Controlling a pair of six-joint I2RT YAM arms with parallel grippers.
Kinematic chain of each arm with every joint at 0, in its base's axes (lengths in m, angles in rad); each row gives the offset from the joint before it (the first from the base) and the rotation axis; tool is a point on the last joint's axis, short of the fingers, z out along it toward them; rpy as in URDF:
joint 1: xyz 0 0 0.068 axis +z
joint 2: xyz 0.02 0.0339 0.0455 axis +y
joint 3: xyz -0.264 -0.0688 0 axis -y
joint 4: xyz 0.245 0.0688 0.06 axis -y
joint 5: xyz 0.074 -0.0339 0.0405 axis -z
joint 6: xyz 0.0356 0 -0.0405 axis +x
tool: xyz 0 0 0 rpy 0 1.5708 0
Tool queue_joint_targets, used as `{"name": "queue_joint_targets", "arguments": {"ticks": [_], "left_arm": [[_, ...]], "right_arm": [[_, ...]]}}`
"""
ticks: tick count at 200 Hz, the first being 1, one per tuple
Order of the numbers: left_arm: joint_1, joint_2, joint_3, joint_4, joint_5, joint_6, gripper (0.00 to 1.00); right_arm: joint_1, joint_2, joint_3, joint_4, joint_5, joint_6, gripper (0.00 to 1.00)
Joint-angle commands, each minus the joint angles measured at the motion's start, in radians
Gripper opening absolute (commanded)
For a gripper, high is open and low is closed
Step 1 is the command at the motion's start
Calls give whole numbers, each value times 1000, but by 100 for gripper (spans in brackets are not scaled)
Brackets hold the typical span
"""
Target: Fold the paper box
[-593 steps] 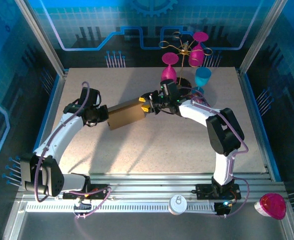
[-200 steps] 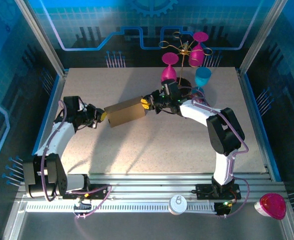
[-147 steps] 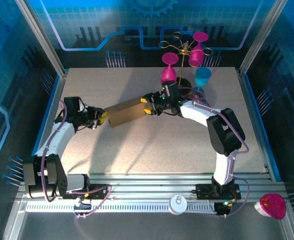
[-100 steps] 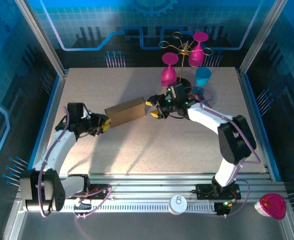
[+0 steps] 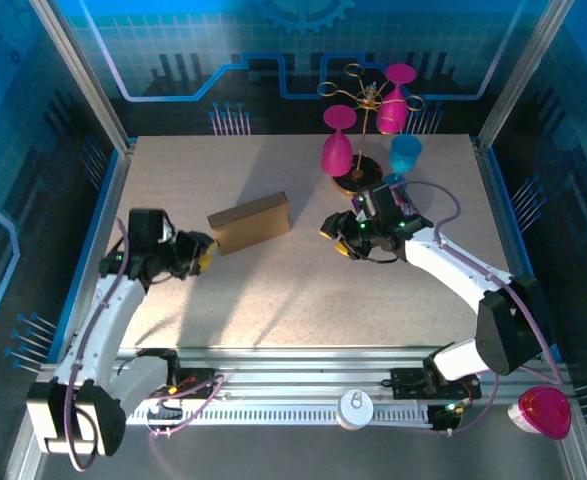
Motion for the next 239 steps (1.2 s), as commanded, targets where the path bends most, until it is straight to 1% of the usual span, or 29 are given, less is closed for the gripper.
{"name": "queue_joint_targets", "arguments": {"ticks": [1,27,49,62,69,82,95,106,123,137,159,197,239], "left_arm": [[4,125,165,-95,-116,74,38],[49,287,341,-140,-187,114,40],[64,435,515,-160,-229,121,36],[57,521,595,-106,-195,152,31],[49,567,623,-57,-159,174,27],[29,664,691,-28,-117,218,22],[4,770,781,-68,-77,268,19],[-24,845,848,-105,-49,312,18],[-72,917,902,-149,-27,364,17],[-105,932,902,-157,-14,381,16],[-155,899,852,-141,-18,394,15],[-239,800,743,-130,-94,417,15],[-313,702,554,-37,-86,333,15]], "right_arm": [[-10,-2,53,-34,35,-67,55],[-10,24,98,-39,16,-74,55],[-2,41,130,-47,7,-86,53],[6,49,131,-42,3,-87,51],[10,53,127,-36,-5,-84,49],[17,60,114,-19,-19,-75,46],[24,64,104,-10,-29,-66,43],[27,67,99,0,-40,-64,40],[27,76,100,2,-62,-69,36],[27,80,106,-16,-69,-84,33],[23,77,111,-56,-71,-114,29],[14,60,75,-97,-83,-144,25],[-14,10,25,-115,-70,-164,24]]}}
